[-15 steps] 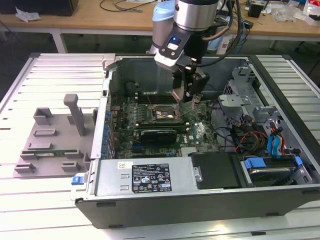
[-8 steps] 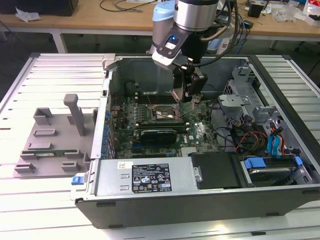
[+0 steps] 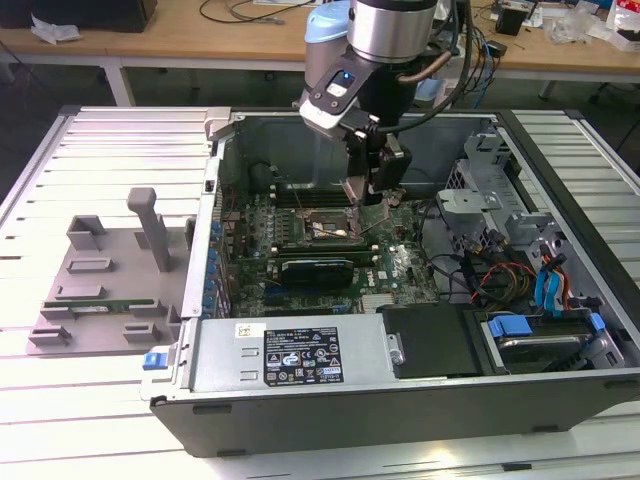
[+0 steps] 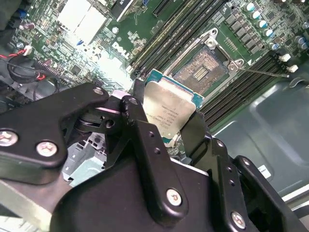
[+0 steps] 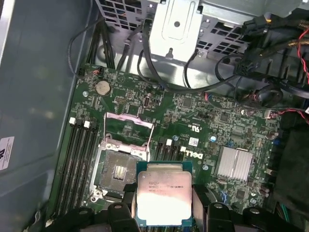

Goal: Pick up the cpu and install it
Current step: 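Place the cpu into insertion slot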

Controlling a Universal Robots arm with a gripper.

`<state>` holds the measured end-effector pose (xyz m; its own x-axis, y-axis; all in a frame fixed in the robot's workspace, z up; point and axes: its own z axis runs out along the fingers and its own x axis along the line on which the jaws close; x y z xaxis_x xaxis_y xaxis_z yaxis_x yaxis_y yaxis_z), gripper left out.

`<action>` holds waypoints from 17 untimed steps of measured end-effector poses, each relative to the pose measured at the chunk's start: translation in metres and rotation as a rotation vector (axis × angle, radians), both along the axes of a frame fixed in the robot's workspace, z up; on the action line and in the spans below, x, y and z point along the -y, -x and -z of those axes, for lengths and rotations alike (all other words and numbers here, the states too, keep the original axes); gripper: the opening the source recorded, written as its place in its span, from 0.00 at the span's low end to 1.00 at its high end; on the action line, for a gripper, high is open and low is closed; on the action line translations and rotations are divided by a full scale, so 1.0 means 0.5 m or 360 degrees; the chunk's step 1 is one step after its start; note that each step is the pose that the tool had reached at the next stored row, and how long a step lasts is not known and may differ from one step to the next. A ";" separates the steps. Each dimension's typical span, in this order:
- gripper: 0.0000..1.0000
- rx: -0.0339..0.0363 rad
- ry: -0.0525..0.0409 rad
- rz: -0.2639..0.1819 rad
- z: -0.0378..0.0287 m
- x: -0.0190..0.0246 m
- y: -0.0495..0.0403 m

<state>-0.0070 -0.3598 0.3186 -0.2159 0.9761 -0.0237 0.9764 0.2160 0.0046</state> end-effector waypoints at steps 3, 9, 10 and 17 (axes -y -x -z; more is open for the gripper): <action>0.55 0.0000 0.0000 0.0033 0.000 0.0000 0.000; 0.55 0.0000 0.0000 0.0128 0.001 0.0000 0.000; 0.55 0.0000 0.0000 0.0146 0.001 0.0000 0.000; 0.55 0.0000 0.0000 0.0216 0.002 0.0000 0.000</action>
